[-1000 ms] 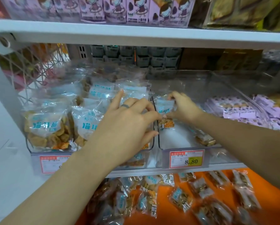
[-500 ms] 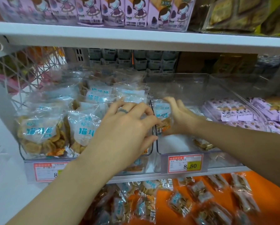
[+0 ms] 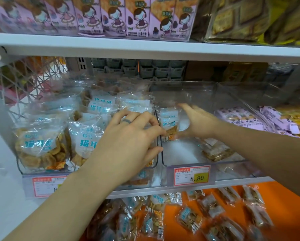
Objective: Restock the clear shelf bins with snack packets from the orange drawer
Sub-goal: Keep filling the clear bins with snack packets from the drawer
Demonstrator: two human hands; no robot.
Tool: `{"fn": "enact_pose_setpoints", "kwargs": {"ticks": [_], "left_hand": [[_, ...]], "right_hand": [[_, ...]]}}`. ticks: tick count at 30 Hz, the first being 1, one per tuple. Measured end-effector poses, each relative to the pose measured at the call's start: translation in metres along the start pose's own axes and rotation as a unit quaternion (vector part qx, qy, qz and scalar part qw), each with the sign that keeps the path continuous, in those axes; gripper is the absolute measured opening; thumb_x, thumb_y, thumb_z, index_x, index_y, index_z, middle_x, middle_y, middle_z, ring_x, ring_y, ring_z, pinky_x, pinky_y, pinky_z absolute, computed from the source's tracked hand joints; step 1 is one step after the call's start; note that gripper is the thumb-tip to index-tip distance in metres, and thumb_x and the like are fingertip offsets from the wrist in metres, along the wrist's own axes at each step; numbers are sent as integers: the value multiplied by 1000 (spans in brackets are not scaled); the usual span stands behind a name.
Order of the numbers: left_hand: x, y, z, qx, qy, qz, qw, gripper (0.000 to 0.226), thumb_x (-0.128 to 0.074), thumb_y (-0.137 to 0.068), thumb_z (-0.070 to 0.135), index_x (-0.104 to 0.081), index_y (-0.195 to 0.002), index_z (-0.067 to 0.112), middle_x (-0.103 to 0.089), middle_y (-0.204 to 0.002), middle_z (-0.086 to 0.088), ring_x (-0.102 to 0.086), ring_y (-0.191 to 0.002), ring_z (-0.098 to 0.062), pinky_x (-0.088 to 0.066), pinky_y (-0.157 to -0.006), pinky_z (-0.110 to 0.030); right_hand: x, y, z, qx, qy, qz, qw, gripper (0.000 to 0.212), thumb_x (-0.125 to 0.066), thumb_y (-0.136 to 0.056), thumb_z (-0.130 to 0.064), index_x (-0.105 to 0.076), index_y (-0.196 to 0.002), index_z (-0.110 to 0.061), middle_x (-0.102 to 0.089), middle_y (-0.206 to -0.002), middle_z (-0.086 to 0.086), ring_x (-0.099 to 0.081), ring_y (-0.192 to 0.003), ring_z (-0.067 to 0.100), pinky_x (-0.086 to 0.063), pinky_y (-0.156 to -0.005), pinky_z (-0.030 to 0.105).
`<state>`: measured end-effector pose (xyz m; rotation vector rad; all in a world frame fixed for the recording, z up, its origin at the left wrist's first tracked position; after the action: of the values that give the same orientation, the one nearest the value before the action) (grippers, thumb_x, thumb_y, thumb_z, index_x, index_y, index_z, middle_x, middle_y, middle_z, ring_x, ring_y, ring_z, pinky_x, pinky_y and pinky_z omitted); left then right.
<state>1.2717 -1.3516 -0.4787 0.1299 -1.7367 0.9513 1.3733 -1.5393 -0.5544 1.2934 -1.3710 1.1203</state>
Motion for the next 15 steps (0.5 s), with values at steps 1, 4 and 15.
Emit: {"fn": "enact_pose_setpoints", "kwargs": {"ticks": [1, 4, 15], "left_hand": [[0, 0, 0, 0, -1, -2, 1000, 32, -68, -72, 43, -71, -99, 28, -65, -100, 5, -64, -87, -24, -43, -95, -47], [0, 1, 0, 2, -7, -4, 1000, 33, -66, -73, 43, -72, -100, 27, -65, -100, 4, -64, -87, -24, -43, -95, -48], [0, 0, 3, 12, -8, -26, 1000, 32, -76, -69, 41, -71, -99, 30, -65, -98, 4, -65, -85, -24, -42, -96, -51]], "right_hand": [[10, 4, 13, -18, 19, 7, 1000, 104, -74, -69, -57, -14, -148, -28, -38, -145, 10, -48, -123, 29, -46, -95, 42], [19, 19, 51, -69, 45, -14, 997, 82, -66, -81, -51, -29, -145, -17, -50, -137, 14, -52, -119, 29, -46, -94, 37], [42, 51, 46, -80, 3, 49, 996, 41, -65, -80, -23, -59, -120, -16, -65, -110, 8, -61, -98, 27, -49, -82, 32]]}}
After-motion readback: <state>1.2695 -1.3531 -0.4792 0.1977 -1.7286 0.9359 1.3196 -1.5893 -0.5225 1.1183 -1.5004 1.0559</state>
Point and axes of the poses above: each hand's wrist, its own y-axis away from the middle knuckle, its own x-axis out of the back of the hand, z = x × y, the point moved 10 cm from there along -y, towards the middle knuckle
